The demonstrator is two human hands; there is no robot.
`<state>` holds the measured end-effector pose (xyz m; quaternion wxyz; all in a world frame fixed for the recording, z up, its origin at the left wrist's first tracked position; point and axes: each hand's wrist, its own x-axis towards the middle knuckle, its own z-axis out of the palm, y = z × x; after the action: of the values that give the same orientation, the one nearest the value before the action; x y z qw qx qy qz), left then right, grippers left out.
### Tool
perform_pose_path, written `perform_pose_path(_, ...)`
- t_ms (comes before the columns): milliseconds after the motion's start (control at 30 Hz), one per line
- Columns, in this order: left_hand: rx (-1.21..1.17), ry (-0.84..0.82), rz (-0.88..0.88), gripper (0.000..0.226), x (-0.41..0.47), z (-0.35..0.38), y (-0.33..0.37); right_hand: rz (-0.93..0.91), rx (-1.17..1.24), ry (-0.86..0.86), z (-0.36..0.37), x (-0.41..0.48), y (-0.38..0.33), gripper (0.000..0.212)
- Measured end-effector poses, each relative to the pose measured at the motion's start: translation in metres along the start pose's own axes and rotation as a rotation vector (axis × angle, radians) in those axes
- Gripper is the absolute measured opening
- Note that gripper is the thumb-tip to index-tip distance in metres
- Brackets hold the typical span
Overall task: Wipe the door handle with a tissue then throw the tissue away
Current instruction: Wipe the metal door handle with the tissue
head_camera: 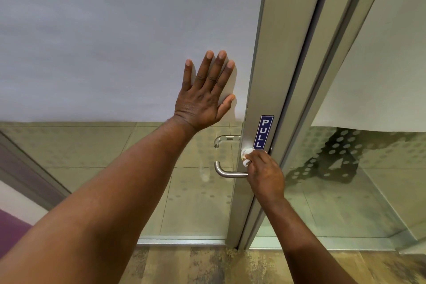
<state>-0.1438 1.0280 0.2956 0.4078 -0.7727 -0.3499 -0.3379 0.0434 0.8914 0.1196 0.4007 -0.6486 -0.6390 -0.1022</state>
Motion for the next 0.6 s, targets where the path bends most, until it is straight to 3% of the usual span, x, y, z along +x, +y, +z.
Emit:
perform_pose_path(433, -0.012, 0.006, -0.001, 0.081, 0.0, -0.001, 0.001, 0.507, 0.5, 0.26, 0.005, -0.012, -0.001, 0.014)
perform_pose_path(600, 0.001, 0.001, -0.004, 0.083, 0.0, -0.001, 0.0, 0.838, 0.751, 0.353, 0.012, -0.011, -0.012, 0.026)
